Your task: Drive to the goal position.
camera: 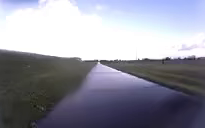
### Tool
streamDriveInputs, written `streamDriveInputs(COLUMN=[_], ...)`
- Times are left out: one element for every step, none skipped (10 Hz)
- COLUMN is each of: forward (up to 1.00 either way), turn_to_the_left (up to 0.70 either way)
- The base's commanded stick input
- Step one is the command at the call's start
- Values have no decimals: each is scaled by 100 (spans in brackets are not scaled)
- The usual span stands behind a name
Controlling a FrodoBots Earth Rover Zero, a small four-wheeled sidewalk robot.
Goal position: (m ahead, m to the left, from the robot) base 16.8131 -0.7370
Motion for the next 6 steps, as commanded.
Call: streamDriveInputs(forward=[45, 45, 45, 45, 45, 45], turn_to_the_left=[0, 0, 0, 0, 0, 0])
